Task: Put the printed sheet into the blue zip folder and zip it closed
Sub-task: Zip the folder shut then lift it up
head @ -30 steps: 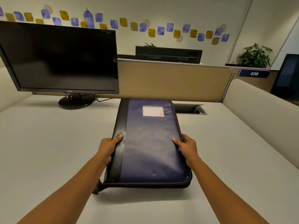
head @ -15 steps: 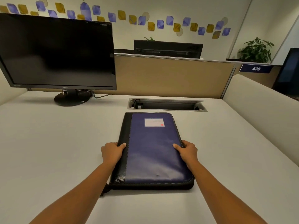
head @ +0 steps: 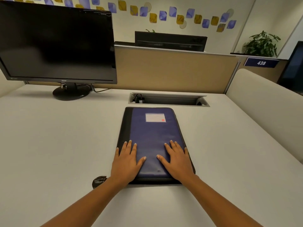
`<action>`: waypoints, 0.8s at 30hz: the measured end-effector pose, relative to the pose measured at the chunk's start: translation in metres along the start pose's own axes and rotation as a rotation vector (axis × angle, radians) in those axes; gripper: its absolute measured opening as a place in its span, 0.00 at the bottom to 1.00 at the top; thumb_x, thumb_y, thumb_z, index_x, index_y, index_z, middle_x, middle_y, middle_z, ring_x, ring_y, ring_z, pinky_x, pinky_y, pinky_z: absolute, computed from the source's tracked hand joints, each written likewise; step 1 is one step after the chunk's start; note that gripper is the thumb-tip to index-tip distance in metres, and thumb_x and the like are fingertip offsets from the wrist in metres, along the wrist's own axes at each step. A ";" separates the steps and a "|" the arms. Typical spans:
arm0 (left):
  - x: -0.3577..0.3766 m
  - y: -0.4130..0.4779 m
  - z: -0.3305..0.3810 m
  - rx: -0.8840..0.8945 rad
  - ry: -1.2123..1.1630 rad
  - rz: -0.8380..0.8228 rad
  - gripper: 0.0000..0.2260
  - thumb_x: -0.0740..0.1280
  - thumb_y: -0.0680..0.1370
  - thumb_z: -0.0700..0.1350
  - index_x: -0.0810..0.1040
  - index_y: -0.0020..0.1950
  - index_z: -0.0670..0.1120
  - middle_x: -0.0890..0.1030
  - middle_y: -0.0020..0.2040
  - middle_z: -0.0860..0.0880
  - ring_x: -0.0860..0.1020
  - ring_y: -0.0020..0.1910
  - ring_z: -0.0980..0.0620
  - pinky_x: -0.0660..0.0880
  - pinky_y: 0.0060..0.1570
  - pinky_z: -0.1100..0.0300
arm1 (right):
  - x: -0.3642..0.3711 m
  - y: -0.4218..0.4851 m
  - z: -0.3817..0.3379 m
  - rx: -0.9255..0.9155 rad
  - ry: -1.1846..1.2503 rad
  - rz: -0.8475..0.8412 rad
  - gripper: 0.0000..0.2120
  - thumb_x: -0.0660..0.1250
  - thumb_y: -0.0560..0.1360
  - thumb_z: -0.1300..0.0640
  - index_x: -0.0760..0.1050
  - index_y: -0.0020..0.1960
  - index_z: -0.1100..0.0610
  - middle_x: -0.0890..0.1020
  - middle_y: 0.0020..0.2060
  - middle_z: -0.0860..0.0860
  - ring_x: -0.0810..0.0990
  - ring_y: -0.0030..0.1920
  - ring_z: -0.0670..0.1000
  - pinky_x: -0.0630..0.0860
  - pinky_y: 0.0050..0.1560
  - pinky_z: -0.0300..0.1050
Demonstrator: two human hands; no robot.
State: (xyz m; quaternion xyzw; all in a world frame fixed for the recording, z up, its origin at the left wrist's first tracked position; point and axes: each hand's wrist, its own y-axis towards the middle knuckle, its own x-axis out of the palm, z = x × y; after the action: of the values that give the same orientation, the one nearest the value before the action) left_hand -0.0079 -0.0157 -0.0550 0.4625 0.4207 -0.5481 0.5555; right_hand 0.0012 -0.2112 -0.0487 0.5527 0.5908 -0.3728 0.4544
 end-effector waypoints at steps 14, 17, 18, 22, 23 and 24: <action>0.002 0.022 -0.004 0.017 -0.013 0.004 0.32 0.46 0.76 0.65 0.47 0.76 0.49 0.49 0.77 0.49 0.46 0.76 0.49 0.43 0.73 0.50 | 0.003 0.021 -0.003 -0.028 -0.020 -0.002 0.32 0.49 0.75 0.34 0.52 0.74 0.48 0.55 0.76 0.49 0.50 0.76 0.50 0.42 0.74 0.57; 0.000 0.031 -0.006 0.020 -0.013 -0.003 0.32 0.46 0.77 0.65 0.48 0.76 0.49 0.50 0.77 0.49 0.47 0.76 0.49 0.43 0.73 0.50 | 0.002 0.031 -0.004 -0.023 -0.012 -0.013 0.32 0.49 0.75 0.34 0.52 0.74 0.48 0.55 0.76 0.49 0.50 0.76 0.51 0.42 0.74 0.57; -0.001 0.034 -0.007 0.019 -0.013 -0.004 0.32 0.46 0.77 0.65 0.48 0.76 0.49 0.50 0.77 0.49 0.47 0.76 0.49 0.43 0.73 0.50 | 0.002 0.033 -0.005 -0.020 -0.008 -0.017 0.32 0.49 0.75 0.34 0.53 0.74 0.48 0.55 0.76 0.49 0.50 0.76 0.51 0.42 0.74 0.57; -0.003 0.042 -0.009 0.017 -0.019 -0.013 0.32 0.47 0.77 0.65 0.48 0.76 0.49 0.50 0.77 0.49 0.48 0.76 0.49 0.44 0.73 0.50 | 0.004 0.042 -0.006 -0.012 0.002 -0.019 0.32 0.49 0.75 0.34 0.52 0.74 0.49 0.55 0.76 0.50 0.50 0.76 0.51 0.42 0.74 0.57; -0.003 0.043 -0.009 0.016 -0.020 -0.012 0.32 0.47 0.77 0.65 0.48 0.76 0.49 0.50 0.77 0.49 0.48 0.76 0.49 0.44 0.73 0.50 | 0.005 0.043 -0.006 -0.011 0.001 -0.019 0.32 0.49 0.75 0.34 0.52 0.74 0.48 0.55 0.76 0.50 0.50 0.76 0.51 0.42 0.74 0.57; -0.003 0.043 -0.009 0.017 -0.022 -0.011 0.32 0.47 0.77 0.65 0.48 0.76 0.49 0.50 0.77 0.49 0.48 0.76 0.49 0.44 0.73 0.50 | 0.005 0.043 -0.006 -0.010 0.000 -0.018 0.32 0.49 0.75 0.34 0.52 0.74 0.48 0.54 0.76 0.49 0.50 0.76 0.51 0.42 0.74 0.57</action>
State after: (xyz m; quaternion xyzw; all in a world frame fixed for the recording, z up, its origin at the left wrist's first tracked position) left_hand 0.0355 -0.0074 -0.0521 0.4589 0.4127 -0.5597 0.5531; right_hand 0.0437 -0.1994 -0.0494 0.5452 0.5977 -0.3740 0.4535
